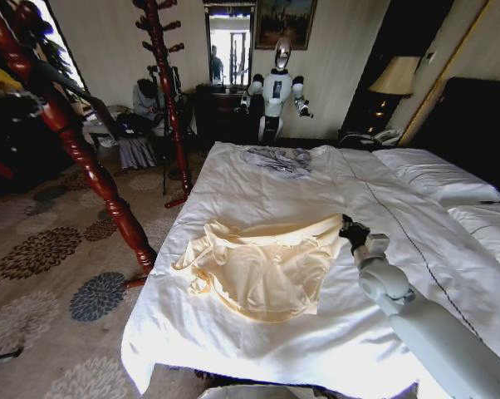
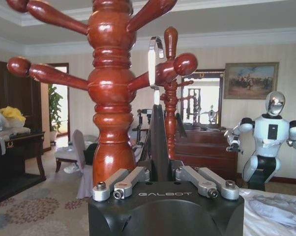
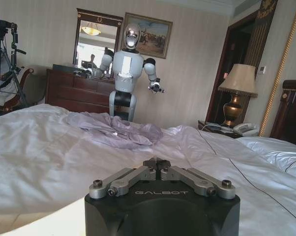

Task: Pick up the clothes from the bed and hang them on the clothes hanger.

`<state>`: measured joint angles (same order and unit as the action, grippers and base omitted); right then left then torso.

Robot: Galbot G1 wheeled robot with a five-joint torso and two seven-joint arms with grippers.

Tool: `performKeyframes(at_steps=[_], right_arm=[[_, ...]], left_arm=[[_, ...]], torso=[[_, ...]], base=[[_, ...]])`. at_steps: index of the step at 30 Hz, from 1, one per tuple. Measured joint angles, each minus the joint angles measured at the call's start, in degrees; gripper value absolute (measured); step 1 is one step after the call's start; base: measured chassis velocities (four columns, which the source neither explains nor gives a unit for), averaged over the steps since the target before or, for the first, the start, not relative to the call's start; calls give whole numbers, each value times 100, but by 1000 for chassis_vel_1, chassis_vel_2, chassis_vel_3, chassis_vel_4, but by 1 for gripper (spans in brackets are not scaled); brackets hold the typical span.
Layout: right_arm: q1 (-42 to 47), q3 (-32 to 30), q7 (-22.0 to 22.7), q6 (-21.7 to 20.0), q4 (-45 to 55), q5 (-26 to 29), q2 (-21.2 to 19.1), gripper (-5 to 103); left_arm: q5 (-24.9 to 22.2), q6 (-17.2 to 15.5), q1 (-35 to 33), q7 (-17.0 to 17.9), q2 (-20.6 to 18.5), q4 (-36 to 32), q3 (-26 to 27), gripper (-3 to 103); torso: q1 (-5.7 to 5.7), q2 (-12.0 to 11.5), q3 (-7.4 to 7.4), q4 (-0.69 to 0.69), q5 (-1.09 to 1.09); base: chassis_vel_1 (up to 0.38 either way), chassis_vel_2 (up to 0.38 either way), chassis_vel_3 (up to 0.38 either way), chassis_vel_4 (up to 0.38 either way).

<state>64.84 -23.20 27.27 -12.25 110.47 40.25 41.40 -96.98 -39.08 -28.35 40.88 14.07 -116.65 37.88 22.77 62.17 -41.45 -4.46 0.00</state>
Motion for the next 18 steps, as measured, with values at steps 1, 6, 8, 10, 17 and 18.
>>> performKeyframes(at_steps=[1,6,8,10,17,18], right_arm=[[0,0,0,0,0,0,0,0],[6,1,4,0,3,-4,4,0],[4,-2,7,0,4,0,4,0],[2,-3,9,0,2,2,4,0],[14,-9,18,4,-20,-4,24,0],[14,-9,18,4,-20,-4,24,0]], left_arm=[[0,0,0,0,0,0,0,16],[95,71,-21,-182,-47,-168,34,16],[133,144,-94,-259,-50,-298,38,16],[143,180,-126,-292,-42,-339,37,16],[368,429,-259,-737,59,-592,-94,16],[368,429,-259,-737,59,-592,-94,16]], torso=[[0,0,0,0,0],[0,0,0,0,0],[0,0,0,0,0],[0,0,0,0,0],[0,0,0,-1,0],[0,0,0,-1,0]], base=[[0,0,0,0],[0,0,0,0],[0,0,0,0],[0,0,0,0],[0,0,0,0],[0,0,0,0]])
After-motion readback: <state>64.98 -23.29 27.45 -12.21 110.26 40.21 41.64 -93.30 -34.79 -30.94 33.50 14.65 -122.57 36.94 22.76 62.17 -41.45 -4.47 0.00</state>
